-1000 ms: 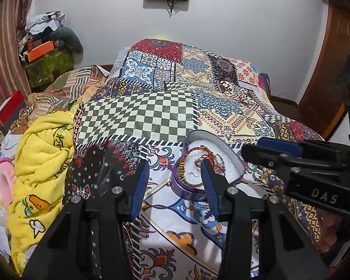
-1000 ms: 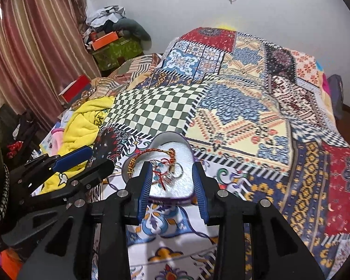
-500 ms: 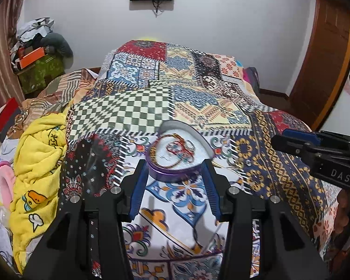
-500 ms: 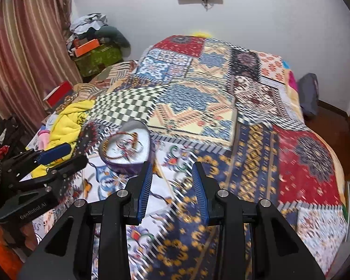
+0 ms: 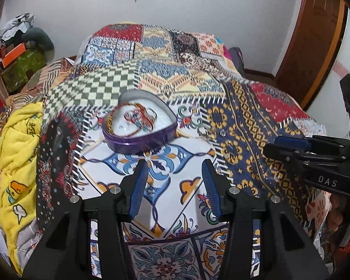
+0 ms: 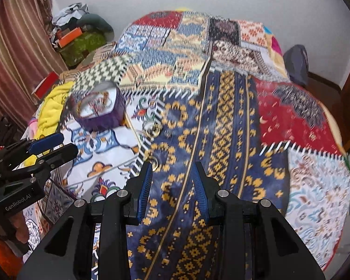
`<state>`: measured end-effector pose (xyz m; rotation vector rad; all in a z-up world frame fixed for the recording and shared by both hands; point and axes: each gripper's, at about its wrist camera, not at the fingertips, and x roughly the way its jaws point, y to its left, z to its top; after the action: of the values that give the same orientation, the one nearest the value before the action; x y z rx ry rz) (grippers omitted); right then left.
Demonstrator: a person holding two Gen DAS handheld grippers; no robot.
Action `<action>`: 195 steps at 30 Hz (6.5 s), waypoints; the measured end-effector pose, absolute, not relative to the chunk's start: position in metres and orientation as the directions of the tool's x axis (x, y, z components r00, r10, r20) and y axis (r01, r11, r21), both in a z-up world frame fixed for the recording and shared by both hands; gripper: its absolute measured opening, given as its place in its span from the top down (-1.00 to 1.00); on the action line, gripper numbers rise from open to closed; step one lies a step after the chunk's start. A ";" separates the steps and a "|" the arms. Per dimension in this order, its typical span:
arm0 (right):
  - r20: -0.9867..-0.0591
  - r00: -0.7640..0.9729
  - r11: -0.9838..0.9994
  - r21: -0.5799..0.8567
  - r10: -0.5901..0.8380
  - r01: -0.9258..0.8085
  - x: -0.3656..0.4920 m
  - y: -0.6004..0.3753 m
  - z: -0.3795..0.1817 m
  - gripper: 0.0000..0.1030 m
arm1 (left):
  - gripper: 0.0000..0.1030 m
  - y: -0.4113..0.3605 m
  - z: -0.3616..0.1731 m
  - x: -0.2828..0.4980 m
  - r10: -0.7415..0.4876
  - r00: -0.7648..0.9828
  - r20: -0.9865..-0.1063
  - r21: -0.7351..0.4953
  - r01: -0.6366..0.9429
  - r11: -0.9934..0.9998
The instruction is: Organize jewelry
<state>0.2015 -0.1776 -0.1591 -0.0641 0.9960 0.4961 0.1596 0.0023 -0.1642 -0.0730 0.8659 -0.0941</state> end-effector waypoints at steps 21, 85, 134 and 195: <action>-0.839 0.372 0.859 0.199 0.398 -0.471 0.217 -0.149 -0.199 0.68 | 0.09 0.008 -0.194 0.167 -0.117 0.593 -0.796 -0.122 0.031 0.992; -0.754 0.494 0.889 0.264 0.433 -0.375 0.221 -0.211 -0.159 0.68 | 0.90 -0.052 -0.212 0.253 -0.237 0.490 -0.839 -0.149 0.212 0.966; -0.692 0.524 0.847 0.253 0.496 -0.467 0.226 -0.166 -0.119 0.68 | 0.52 0.007 -0.142 0.215 -0.111 0.679 -0.726 -0.071 0.087 0.994; -0.769 0.371 0.759 0.219 0.521 -0.613 0.250 -0.063 -0.163 0.67 | 0.30 0.079 -0.169 0.220 -0.036 0.696 -0.717 -0.099 -0.050 0.994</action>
<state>0.2503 -0.0634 -0.1630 -0.1104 0.9429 0.7290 0.2199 0.0786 -0.1689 -0.1138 0.8009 0.0080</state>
